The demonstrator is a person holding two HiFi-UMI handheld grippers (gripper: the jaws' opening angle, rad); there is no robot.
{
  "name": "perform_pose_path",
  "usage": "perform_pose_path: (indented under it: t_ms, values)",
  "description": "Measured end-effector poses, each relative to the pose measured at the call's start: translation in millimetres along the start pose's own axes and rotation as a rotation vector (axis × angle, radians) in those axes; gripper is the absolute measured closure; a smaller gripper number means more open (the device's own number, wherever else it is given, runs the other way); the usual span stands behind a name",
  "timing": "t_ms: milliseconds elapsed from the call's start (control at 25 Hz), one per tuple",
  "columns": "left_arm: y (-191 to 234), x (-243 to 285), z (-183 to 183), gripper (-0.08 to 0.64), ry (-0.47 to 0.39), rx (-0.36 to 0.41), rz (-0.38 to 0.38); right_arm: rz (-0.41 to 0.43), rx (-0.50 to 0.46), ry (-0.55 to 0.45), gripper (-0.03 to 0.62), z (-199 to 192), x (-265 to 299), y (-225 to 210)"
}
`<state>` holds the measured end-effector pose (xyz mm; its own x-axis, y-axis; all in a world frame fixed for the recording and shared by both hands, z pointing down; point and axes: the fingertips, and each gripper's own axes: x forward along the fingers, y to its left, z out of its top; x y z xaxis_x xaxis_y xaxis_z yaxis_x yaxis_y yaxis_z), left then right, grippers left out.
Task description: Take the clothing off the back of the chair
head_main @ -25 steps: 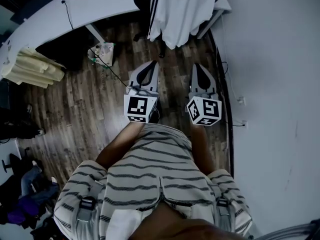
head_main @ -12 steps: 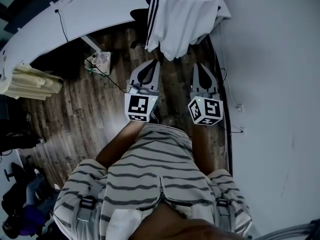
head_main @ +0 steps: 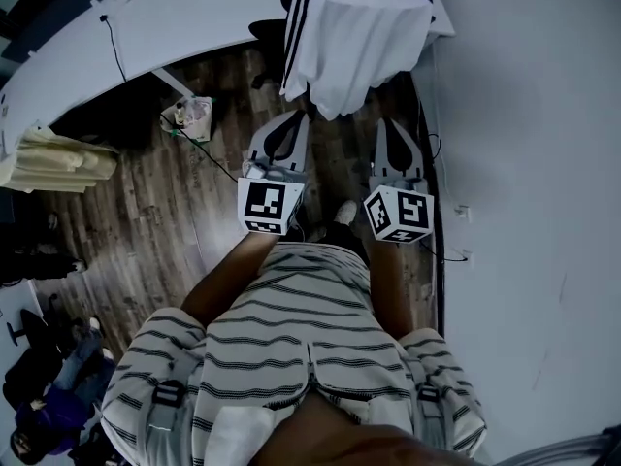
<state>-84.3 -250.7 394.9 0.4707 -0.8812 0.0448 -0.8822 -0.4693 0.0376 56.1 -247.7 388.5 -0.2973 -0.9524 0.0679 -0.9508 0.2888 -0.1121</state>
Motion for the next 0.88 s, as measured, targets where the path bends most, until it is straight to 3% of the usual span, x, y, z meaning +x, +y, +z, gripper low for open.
perform_pose_path:
  t_ms: [880]
  values:
    - [-4, 95, 12, 0.534, 0.000, 0.013, 0.208, 0.189, -0.033, 0.057, 0.572, 9, 83, -78]
